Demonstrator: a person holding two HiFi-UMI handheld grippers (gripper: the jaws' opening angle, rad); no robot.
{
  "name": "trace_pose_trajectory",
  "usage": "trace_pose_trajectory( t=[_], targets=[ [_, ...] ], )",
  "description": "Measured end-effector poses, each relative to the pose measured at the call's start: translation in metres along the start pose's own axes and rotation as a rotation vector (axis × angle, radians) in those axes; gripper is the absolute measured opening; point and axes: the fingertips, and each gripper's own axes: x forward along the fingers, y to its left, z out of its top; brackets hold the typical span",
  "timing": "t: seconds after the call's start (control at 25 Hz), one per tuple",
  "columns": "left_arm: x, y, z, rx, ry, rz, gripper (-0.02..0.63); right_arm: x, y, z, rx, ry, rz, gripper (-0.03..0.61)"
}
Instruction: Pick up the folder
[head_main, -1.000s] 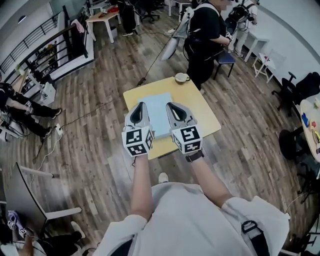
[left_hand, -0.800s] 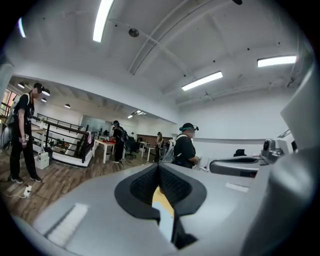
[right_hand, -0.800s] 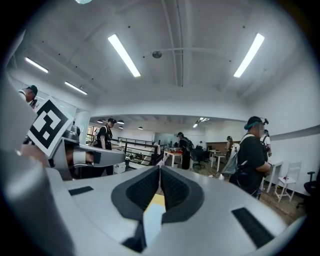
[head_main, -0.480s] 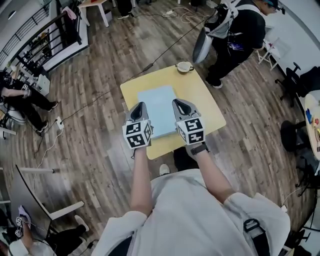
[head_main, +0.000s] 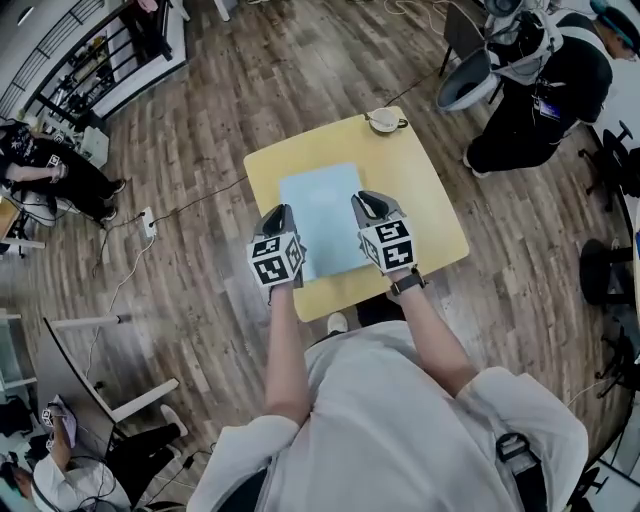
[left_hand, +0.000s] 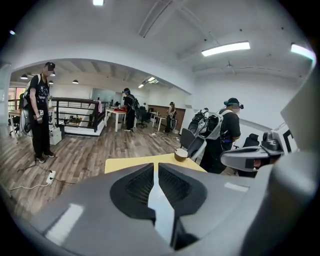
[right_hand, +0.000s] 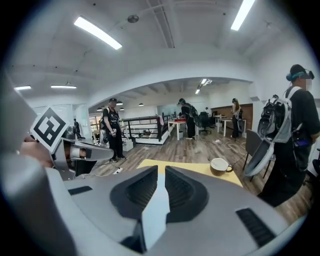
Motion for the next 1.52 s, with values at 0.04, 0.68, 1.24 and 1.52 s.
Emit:
trace_pose_trajectory(
  t=[0.04,0.68,1.24,1.52],
  targets=[
    [0.008,0.003,-0.004,-0.013,0.020,0.004,0.014,0.007,-0.003,-0.005,0.003,0.017,0.009,0.015],
    [0.080,0.046,-0.074,-0.128,0.258,0.034,0.301,0.090,-0.040,-0.090,0.149,0.266,0.140,0.250],
    [0.115,0.045,-0.153,-0.460,0.455,-0.134,0.535,0.129,-0.059,-0.171,0.484,0.396,0.129,0.357],
    [0.122,0.041,-0.177,-0.427,0.533,-0.129,0.545,0.136,-0.051,-0.195,0.716,0.425,0.180,0.360]
  ],
)
